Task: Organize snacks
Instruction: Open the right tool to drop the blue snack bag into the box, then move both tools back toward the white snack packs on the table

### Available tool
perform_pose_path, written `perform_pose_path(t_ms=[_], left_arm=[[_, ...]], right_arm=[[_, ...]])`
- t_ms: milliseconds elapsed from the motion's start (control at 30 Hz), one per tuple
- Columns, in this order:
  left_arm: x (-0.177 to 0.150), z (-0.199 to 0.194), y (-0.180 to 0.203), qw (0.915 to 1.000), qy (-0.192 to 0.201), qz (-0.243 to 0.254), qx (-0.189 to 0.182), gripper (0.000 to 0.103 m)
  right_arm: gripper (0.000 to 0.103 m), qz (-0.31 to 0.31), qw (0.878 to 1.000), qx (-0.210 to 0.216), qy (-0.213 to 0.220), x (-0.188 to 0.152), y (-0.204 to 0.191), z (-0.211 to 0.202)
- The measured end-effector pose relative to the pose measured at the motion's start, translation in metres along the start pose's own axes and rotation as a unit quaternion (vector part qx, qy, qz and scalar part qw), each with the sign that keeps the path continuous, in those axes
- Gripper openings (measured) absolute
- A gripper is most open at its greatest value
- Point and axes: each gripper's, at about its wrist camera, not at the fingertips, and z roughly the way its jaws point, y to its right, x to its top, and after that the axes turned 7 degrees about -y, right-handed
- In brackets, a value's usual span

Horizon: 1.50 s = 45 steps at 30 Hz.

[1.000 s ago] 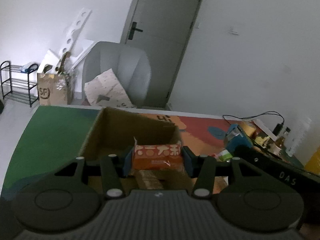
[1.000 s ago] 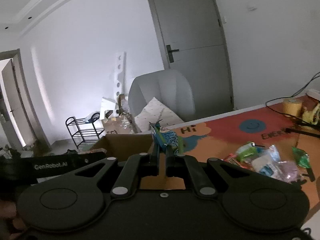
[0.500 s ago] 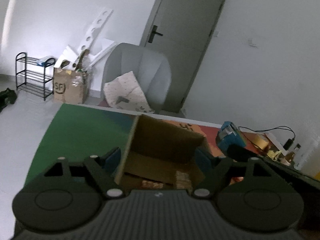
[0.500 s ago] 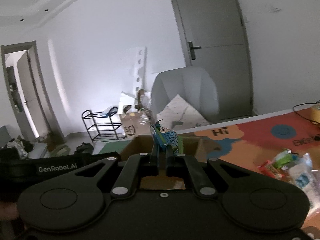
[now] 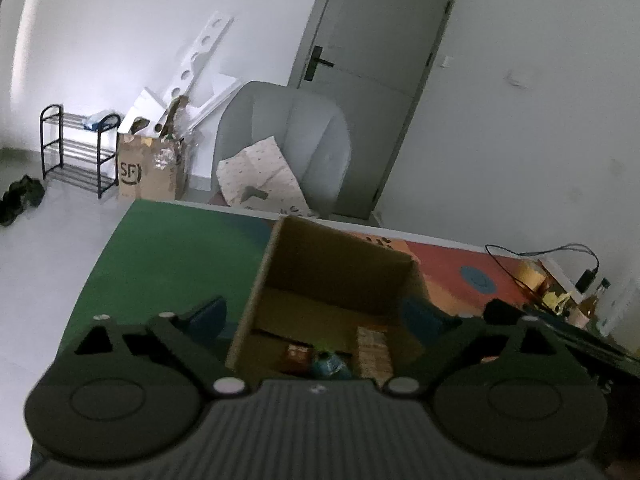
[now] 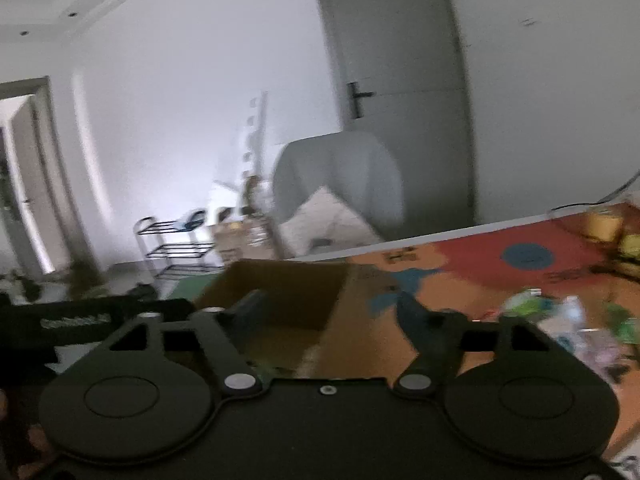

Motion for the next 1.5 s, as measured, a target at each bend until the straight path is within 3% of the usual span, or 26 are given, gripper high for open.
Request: perform_pose_path(t_ms=[167, 367, 733, 1233, 1500], left_arm=[[-0.007, 0.003, 0.018, 0.9995, -0.014, 0.027, 0.004, 0.098], [-0.016, -0.004, 0.038, 0.9982, -0.02, 0.055, -0.014, 0.098], [-0.031, -0.011, 0.078, 0.9932, -0.025, 0.094, -0.064, 0.098], [-0.055, -0.007, 0.128, 0.9865, -0.025, 0.134, -0.09, 0.098], [-0.062, 0.003, 0.144, 0.9858, -0.03, 0.128, -0.104, 0.103]], right_arm=[[0.087, 0.026, 0.999, -0.029, 0.0, -0.007, 0.022, -0.011], [0.103, 0.043, 0.998, -0.044, 0.006, -0.016, 0.041, -0.024], [0.103, 0.069, 0.996, -0.063, 0.008, -0.029, 0.075, -0.047], [0.103, 0.097, 0.992, -0.086, 0.011, -0.051, 0.125, -0.074], [0.103, 0.121, 0.988, -0.093, 0.009, -0.062, 0.154, -0.08]])
